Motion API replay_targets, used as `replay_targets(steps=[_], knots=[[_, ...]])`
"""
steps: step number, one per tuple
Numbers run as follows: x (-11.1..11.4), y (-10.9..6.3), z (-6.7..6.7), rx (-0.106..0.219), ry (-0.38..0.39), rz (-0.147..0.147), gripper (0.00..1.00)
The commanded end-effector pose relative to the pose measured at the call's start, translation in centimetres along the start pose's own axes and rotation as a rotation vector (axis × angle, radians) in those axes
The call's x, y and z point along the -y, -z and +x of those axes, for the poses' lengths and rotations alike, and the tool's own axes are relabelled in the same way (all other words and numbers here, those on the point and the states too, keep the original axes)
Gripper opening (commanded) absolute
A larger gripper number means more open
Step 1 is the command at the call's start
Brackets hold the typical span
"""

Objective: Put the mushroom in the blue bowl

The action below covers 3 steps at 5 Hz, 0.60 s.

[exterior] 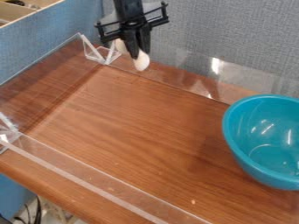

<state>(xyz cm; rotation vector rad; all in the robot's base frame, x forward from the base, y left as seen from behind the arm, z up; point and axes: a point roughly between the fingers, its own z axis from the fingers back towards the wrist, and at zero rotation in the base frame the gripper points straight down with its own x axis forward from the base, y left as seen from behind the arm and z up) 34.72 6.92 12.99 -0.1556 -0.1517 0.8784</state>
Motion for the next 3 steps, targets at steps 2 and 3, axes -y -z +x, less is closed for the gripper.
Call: replay_targets(steps=[2,3], knots=[[0.2,-1.1,0.0,0.049,0.018,-0.015,0.0],[3.5,-3.1,-3.1,0.035,0.155,-0.061,0.0]])
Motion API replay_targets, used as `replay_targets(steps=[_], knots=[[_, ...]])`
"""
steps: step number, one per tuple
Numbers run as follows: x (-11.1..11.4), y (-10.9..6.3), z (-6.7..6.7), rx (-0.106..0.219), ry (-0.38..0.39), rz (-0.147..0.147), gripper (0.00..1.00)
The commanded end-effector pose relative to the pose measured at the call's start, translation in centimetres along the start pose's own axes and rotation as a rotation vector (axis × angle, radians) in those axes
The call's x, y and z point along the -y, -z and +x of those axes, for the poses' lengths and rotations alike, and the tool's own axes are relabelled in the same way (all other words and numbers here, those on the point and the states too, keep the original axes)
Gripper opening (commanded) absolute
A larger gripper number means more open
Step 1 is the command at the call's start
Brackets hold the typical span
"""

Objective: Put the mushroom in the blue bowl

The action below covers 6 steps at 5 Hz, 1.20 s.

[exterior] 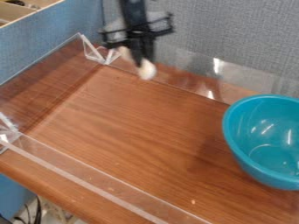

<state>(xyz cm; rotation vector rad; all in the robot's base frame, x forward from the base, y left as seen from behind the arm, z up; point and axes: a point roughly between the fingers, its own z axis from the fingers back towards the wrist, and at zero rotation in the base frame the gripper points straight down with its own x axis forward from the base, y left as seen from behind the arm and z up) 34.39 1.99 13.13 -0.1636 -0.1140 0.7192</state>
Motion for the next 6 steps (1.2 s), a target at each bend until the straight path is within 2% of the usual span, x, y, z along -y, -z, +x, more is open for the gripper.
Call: replay_targets(steps=[1,2,3,4,5,6], knots=[[5.0,-4.4,-1.8,0.06,0.148,-0.099,0.0],[8.6,-4.0,-5.3,0.023,0.282,-0.114,0.0],[9.0,-3.3,-7.5,-0.007,0.349,-0.098,0.0],[9.1,-3.2,-9.1,-0.028,0.405,-0.092,0.0],[10.0,-2.9,-10.0,-0.043,0.449,-0.09,0.0],[10.7,-2.0,-10.4,-0.059,0.475,-0.084,0.0]])
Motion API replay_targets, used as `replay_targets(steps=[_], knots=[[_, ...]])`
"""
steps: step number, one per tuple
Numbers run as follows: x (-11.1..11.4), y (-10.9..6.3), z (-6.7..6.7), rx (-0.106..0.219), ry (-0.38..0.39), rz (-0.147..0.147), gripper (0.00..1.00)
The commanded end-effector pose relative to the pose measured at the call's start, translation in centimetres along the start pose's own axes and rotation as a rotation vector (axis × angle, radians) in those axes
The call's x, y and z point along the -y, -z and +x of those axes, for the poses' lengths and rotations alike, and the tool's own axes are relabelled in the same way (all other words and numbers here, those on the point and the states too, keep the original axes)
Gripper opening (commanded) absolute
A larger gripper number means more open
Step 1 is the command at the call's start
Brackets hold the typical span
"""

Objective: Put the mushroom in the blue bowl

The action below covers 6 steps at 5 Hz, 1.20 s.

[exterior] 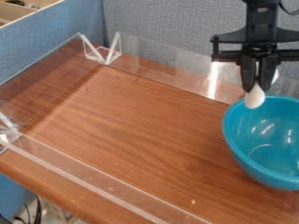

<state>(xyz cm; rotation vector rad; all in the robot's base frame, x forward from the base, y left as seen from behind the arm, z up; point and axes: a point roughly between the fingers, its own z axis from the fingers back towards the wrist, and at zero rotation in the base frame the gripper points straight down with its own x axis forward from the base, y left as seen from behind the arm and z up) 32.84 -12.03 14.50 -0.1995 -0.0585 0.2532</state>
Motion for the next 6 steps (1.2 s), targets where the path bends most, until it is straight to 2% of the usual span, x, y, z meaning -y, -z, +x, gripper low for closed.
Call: replay_targets(steps=[1,4,6], knots=[[1.5,-1.1,0.5,0.045,0.039,-0.035,0.0],[2.6,0.3,0.5,0.02,0.095,-0.039,0.0],[2.8,2.1,0.5,-0.011,0.131,-0.037,0.0]])
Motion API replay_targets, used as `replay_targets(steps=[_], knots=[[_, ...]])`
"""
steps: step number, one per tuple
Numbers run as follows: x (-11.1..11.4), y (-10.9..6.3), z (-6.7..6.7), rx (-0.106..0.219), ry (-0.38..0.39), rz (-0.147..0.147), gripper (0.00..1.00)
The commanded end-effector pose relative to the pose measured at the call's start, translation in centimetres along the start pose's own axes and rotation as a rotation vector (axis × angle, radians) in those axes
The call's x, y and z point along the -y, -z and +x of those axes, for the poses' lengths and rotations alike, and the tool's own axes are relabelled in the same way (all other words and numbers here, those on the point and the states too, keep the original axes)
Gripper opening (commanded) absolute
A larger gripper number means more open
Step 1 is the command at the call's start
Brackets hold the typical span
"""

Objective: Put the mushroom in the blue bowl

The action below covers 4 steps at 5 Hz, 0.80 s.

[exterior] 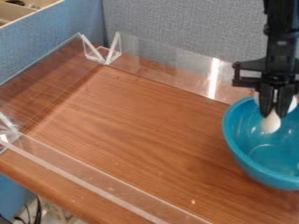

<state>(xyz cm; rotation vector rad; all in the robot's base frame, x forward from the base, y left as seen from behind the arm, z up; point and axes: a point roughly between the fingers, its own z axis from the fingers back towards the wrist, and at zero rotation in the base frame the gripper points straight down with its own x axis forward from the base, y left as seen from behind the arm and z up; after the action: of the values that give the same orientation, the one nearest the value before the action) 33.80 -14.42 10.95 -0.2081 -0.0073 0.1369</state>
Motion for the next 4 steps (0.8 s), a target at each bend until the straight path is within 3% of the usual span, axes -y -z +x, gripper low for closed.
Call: replay_targets(steps=[1,4], knots=[[0.72,-2.02,0.36,0.055,0.025,-0.032,0.0],[0.1,-2.5,0.34,0.062,0.036,-0.042,0.0]])
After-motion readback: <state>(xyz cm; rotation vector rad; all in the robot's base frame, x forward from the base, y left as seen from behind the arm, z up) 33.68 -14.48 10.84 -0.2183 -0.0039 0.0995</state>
